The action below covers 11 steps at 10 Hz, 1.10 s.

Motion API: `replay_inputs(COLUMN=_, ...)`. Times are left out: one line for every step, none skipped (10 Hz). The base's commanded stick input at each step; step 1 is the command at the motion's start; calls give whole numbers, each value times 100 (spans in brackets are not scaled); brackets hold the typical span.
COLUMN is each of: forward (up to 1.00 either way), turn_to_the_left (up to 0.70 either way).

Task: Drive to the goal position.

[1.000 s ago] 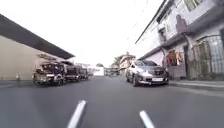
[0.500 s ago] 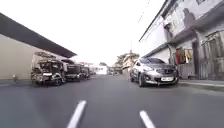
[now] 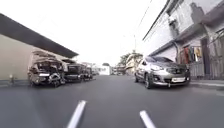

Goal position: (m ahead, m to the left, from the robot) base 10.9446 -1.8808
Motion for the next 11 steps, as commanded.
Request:
replay_inputs(forward=100, turn_to_the_left=0)
replay_inputs(forward=100, turn_to_the_left=0)
replay_inputs(forward=100, turn_to_the_left=0)
replay_inputs(forward=100, turn_to_the_left=0)
replay_inputs(forward=100, turn_to_the_left=0)
replay_inputs(forward=100, turn_to_the_left=0)
replay_inputs(forward=100, turn_to_the_left=0)
replay_inputs(forward=100, turn_to_the_left=0)
replay_inputs(forward=100, turn_to_the_left=0)
replay_inputs(forward=100, turn_to_the_left=0)
replay_inputs(forward=100, turn_to_the_left=-4)
